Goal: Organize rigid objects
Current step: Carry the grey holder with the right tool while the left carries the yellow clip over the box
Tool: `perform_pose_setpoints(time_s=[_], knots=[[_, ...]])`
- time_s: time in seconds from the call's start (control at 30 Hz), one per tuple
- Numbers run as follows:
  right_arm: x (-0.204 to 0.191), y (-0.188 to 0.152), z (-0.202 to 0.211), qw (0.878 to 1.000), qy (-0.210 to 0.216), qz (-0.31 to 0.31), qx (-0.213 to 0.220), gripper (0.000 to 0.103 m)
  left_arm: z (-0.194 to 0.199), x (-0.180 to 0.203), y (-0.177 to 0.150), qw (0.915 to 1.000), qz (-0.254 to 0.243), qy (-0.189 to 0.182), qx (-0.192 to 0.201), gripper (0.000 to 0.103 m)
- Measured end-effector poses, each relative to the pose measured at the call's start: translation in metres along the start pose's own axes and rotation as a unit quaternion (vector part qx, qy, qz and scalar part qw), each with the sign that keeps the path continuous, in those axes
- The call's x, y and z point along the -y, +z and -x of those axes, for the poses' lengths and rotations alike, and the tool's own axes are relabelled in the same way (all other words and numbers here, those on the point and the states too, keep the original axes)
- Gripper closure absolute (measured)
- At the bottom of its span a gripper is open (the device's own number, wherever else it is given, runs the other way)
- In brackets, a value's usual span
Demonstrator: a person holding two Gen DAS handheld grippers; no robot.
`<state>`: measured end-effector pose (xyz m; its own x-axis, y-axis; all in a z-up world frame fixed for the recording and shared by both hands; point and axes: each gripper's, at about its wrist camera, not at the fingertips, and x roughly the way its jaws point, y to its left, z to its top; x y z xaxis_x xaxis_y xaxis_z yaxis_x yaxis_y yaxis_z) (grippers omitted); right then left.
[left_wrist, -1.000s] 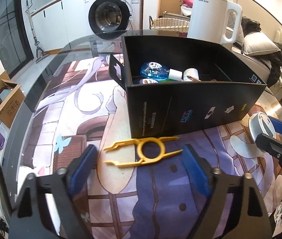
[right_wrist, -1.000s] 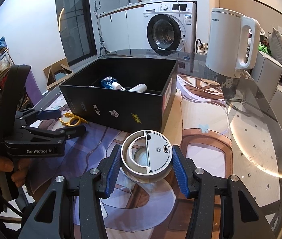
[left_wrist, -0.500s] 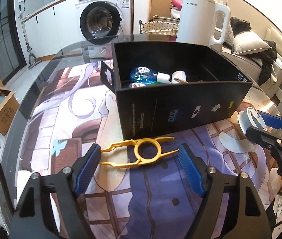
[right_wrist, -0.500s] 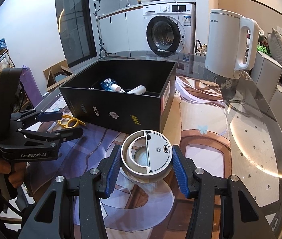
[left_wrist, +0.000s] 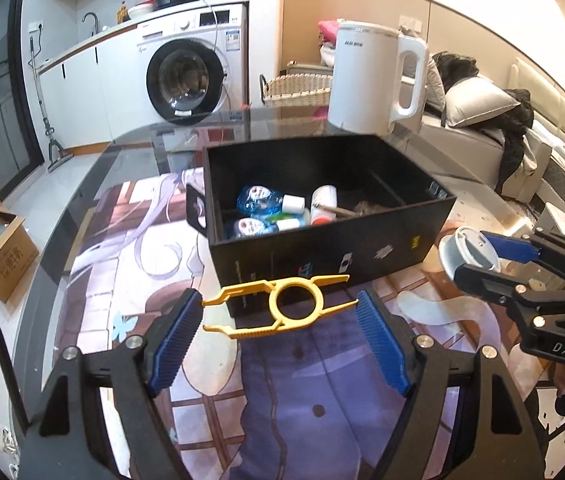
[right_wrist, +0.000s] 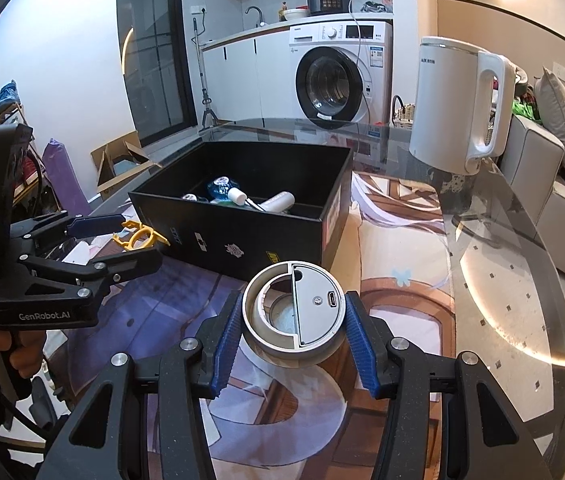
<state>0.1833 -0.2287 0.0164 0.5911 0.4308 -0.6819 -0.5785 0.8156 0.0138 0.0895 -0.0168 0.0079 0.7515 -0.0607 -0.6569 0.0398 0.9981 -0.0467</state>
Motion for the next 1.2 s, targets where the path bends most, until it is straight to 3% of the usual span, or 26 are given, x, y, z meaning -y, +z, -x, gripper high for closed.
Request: perform_pose_setpoints(time_s=[0.5,1.2], knots=[[-0.007,0.004,0.01,1.0,-0.003,0.016,0.022,0.053,0.028,-0.005,0.012,0.9975,0.007,-0.005,0.07,0.024],[-0.017,0.012,0.026,0.998,0.011,0.033,0.055,0.053,0.039,-0.001,0.016,0.9951,0.007,0.001,0.099,0.024]])
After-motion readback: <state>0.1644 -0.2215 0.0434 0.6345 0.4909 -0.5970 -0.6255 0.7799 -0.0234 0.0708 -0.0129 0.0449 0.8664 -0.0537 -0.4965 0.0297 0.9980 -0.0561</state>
